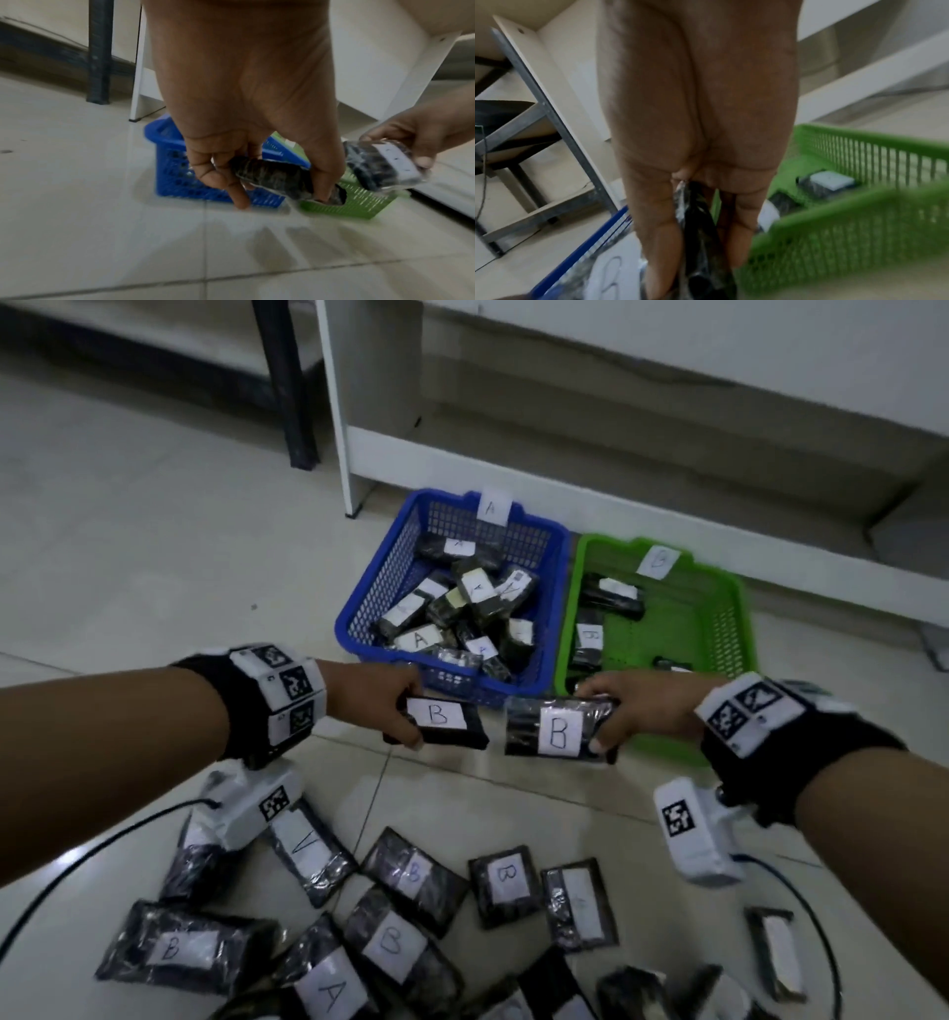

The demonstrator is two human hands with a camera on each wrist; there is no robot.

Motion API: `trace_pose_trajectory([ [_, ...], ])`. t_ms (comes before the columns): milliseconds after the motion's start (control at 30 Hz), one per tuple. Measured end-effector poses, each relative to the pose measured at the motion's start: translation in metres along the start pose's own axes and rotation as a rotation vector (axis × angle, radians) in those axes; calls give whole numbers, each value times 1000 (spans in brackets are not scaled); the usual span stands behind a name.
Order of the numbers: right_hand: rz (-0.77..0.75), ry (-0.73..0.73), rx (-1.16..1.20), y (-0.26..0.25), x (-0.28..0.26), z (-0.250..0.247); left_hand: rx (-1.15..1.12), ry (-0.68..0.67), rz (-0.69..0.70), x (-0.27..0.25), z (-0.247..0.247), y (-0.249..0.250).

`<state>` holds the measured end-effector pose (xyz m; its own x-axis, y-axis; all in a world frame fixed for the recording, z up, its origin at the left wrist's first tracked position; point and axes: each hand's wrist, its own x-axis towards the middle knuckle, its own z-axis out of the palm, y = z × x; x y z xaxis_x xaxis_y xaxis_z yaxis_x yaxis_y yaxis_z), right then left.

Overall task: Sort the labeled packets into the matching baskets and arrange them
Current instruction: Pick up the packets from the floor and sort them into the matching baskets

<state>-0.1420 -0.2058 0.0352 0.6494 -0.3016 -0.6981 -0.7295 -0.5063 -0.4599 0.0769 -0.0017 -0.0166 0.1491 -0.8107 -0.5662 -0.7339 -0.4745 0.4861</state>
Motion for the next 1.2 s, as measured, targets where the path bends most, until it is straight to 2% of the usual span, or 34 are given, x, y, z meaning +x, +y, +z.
trace_pose_trajectory([
  [67,51,77,8,13,-6,-34,-52,23,23,1,-2,25],
  [133,59,229,127,31,-11,-69,-89,99,44,8,-2,52],
  [267,-45,738,549,73,-11,-108,-106,328,65,46,1,103],
  [333,-22,929,675,94,-8,-112,-160,405,83,70,5,129],
  [367,3,976,706,101,-5,-111,-198,431,82,80,8,139],
  [467,105,945,697,119,8,-105,-218,480,63,112,15,164],
  [567,142,867,614,135,11,-97,-61,486,14,151,7,186],
  [667,151,865,538,152,19,-94,70,500,-42,191,-8,208],
  [767,105,903,576,159,34,-97,28,414,-90,226,-13,222],
  [833,68,944,630,163,49,-101,77,346,-137,246,-10,228],
  [1000,65,1003,688,162,80,-99,257,274,-223,272,13,225],
  [1133,75,1028,670,161,103,-101,465,326,-226,274,8,214],
  [1200,105,1050,613,161,112,-102,484,310,-219,275,6,205],
])
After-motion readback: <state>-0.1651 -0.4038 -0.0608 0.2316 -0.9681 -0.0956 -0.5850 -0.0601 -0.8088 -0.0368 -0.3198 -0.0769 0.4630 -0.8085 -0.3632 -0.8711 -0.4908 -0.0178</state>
